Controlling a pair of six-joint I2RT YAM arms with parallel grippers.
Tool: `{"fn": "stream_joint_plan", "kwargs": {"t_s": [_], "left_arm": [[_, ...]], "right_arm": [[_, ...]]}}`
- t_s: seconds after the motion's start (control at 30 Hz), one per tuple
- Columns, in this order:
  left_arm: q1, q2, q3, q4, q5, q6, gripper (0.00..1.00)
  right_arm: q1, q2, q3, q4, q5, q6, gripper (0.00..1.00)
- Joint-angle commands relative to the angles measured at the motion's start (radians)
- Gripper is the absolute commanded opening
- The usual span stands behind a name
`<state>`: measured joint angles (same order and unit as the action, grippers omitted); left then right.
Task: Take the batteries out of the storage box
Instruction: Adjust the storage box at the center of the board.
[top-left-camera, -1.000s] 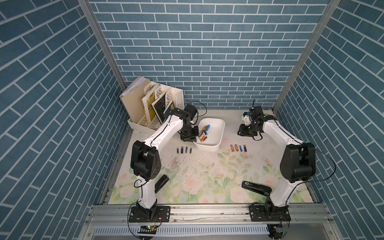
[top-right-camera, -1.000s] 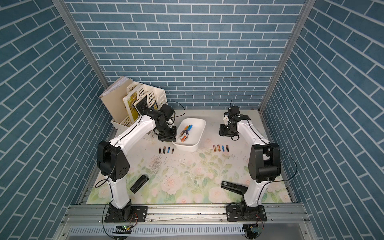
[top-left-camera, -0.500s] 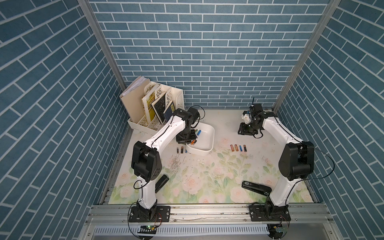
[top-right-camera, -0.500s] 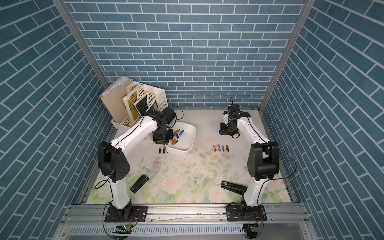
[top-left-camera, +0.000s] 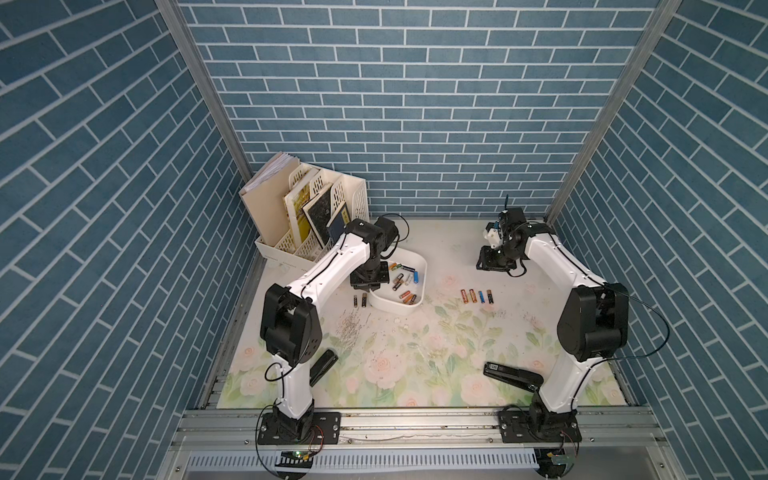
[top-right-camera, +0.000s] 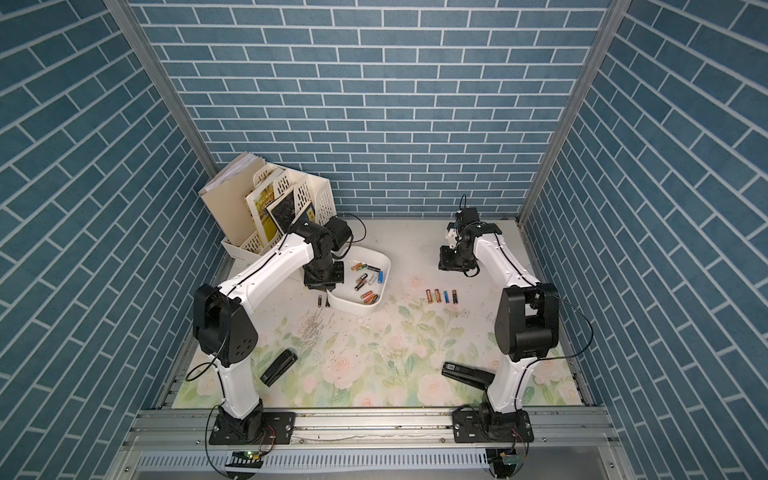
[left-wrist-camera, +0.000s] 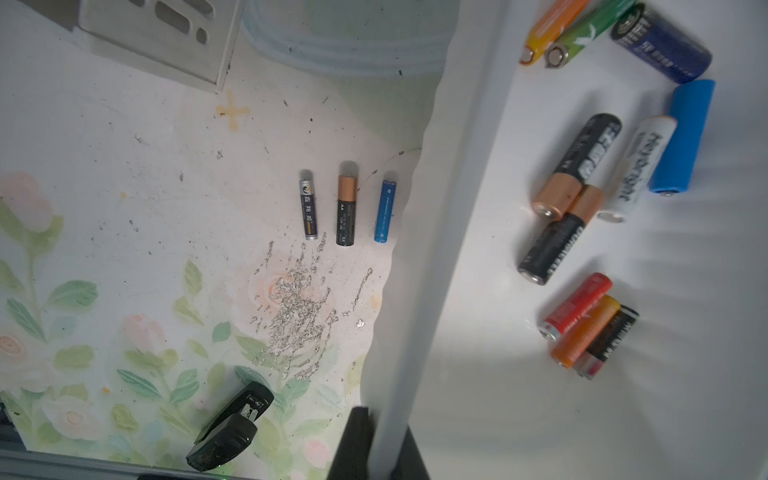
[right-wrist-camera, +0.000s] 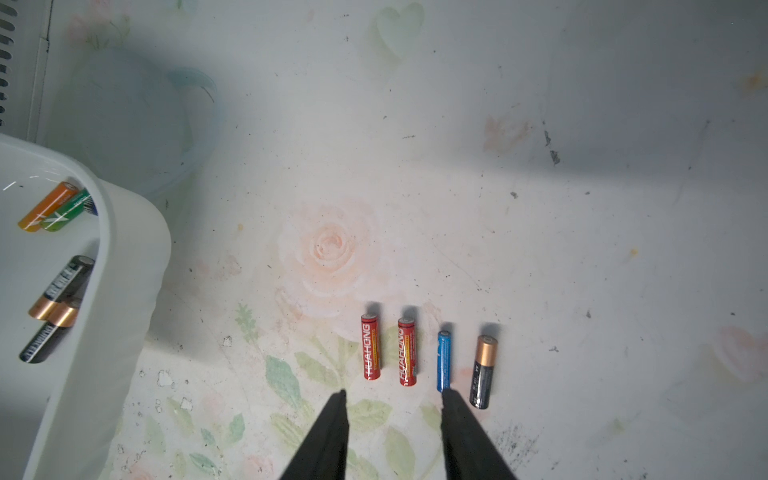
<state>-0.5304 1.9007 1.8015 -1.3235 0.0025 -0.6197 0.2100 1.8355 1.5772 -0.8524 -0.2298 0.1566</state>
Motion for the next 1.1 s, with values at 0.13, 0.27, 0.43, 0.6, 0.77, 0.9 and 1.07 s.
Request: {"fn": "stream_joint_plan", "kwargs": {"t_s": [0.13, 0.27, 0.43, 0.6, 0.77, 0.9, 1.07], "left_arm": [[0.057, -0.079, -0.066, 0.244, 0.411, 0.085, 0.00], [0.115, -0.145, -0.231, 0.481, 0.631, 0.029, 0.00], [0.125, -0.155, -0.291, 0.527, 0.585, 0.006, 0.00], [0.085, -0.147, -0.229, 0.394, 0.281, -0.010, 0.00], [0.009, -0.148, -0.231, 0.414, 0.120, -0.083, 0.00], [-0.029, -0.153, -0.301, 0.489, 0.117, -0.121, 0.00], [-0.061, -0.144, -0.337, 0.513, 0.094, -0.146, 0.00]], "right_arm": [[-0.001, -0.027, -0.019, -0.017, 0.020, 0.003, 0.40], [-0.002, -0.038, -0.016, -0.020, 0.025, 0.009, 0.40], [-0.002, -0.029, 0.004, -0.038, 0.038, 0.006, 0.40], [-0.001, -0.020, 0.020, -0.046, 0.040, 0.009, 0.40], [-0.001, -0.015, 0.029, -0.052, 0.040, 0.006, 0.40], [-0.001, -0.011, 0.029, -0.062, 0.042, -0.005, 0.40], [-0.001, -0.015, 0.023, -0.070, 0.050, -0.018, 0.41]]}}
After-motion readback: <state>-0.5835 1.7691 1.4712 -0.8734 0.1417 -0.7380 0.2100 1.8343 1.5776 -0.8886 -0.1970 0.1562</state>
